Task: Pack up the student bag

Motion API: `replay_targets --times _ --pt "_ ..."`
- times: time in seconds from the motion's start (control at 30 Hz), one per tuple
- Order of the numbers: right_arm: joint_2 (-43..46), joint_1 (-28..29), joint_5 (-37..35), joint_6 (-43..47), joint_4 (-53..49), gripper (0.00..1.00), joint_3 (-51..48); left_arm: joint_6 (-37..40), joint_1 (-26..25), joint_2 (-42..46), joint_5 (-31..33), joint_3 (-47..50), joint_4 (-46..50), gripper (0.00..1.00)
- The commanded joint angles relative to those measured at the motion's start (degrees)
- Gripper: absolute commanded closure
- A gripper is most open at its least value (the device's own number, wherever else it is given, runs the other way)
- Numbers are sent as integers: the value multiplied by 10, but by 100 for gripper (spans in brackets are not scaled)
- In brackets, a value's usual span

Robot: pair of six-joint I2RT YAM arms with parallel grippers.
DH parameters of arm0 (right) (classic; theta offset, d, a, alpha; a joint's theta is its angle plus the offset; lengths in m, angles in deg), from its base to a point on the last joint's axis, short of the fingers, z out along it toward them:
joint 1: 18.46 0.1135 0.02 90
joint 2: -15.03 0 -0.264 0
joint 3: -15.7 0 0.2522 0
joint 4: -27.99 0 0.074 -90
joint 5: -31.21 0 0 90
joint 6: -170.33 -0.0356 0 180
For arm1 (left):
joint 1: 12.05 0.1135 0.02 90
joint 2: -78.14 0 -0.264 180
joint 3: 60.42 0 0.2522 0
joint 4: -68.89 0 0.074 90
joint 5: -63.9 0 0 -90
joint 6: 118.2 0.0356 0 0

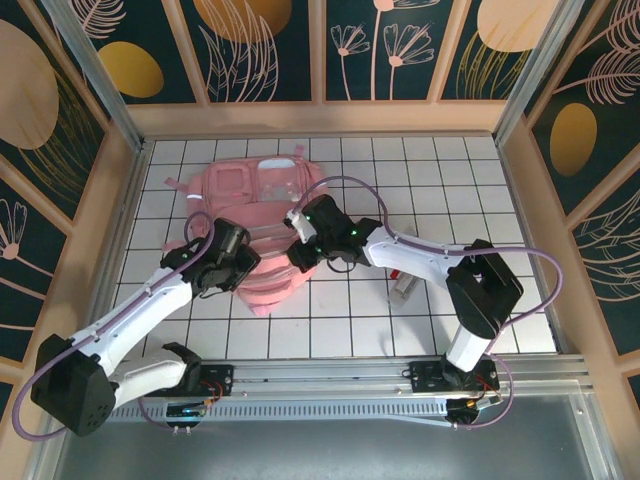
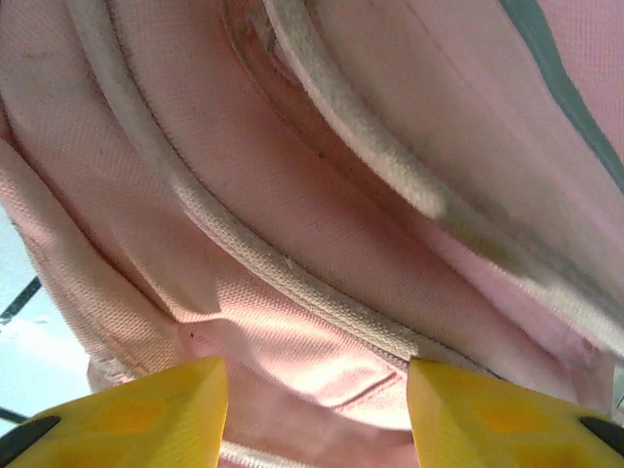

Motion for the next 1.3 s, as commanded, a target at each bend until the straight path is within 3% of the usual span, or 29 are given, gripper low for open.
replay_targets --times 0.0,0.23,0.43,0.77,1.1,1.27 --pt "7 16 29 -10 33 100 7 -87 0 -14 72 19 -50 48" --pt "9 35 23 -12 45 100 -20 -128 0 -25 103 4 -53 48" --pt "-1 44 28 -19 60 100 -29 -181 0 21 115 23 -48 47" --pt "-30 63 34 -13 55 100 1 -175 -3 -19 83 -9 -38 47" --pt "-31 64 23 -14 59 100 -15 -174 -19 -5 96 -69 51 45" --pt "-31 64 21 -10 51 100 -8 -173 -19 -18 87 -55 23 45"
